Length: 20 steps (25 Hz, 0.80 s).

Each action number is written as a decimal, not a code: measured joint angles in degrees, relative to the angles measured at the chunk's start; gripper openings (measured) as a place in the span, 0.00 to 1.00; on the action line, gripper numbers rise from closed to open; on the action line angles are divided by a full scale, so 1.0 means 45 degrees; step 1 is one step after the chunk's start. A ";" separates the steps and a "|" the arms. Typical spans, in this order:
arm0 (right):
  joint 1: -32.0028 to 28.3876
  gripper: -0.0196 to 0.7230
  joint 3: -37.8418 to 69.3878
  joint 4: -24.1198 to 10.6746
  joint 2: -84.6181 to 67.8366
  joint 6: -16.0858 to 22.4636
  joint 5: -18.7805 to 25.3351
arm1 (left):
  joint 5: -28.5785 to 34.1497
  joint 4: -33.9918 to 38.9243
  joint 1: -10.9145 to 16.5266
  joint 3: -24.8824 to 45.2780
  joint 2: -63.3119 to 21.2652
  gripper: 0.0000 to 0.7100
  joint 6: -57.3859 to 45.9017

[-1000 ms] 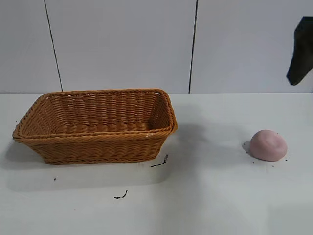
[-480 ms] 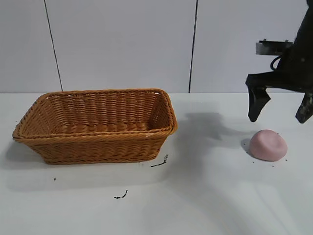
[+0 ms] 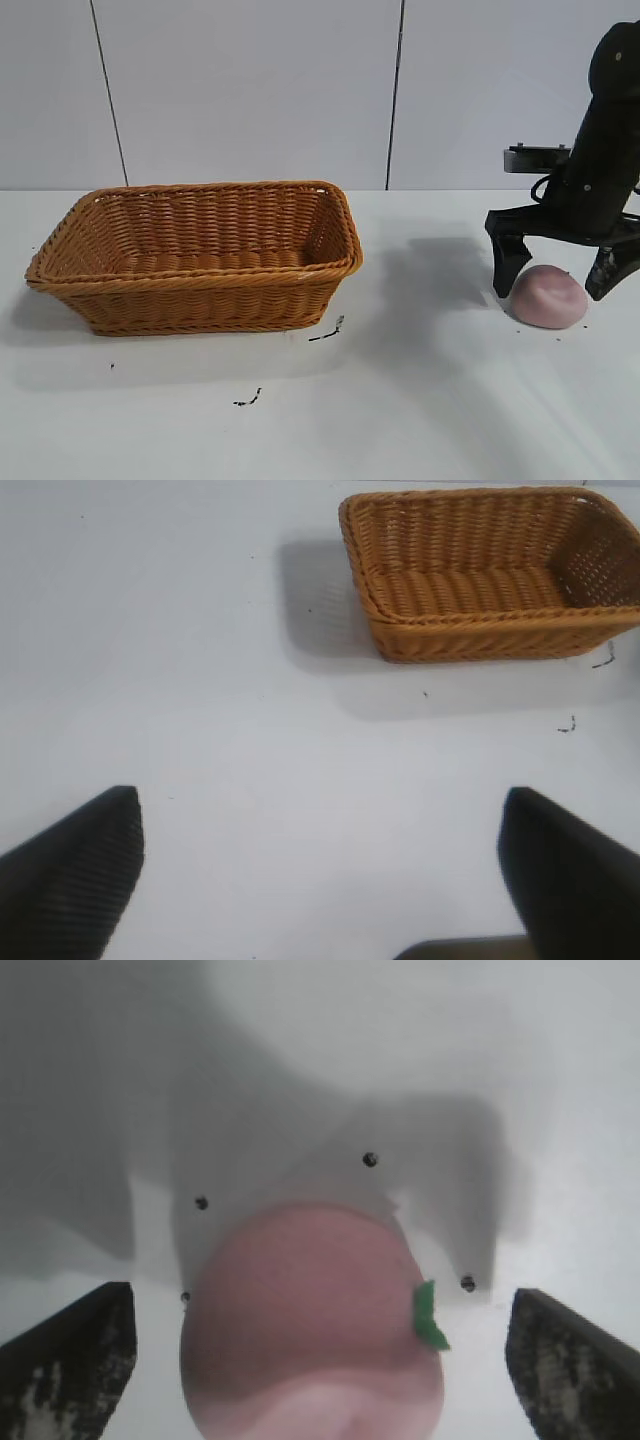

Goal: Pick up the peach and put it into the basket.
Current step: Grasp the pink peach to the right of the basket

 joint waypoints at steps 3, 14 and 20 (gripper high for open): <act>0.0000 0.85 0.0000 0.0000 0.0000 0.0000 0.0000 | 0.0000 0.0000 0.0000 0.0000 0.0000 0.98 0.0000; 0.0000 0.06 -0.0070 0.0000 -0.0062 -0.0285 0.0273 | 0.0000 0.0000 0.0000 0.0000 0.0000 0.98 0.0000; 0.0000 0.06 -0.0273 -0.0026 -0.1085 -0.0483 0.0684 | 0.0000 0.0000 0.0000 0.0000 0.0000 0.98 0.0000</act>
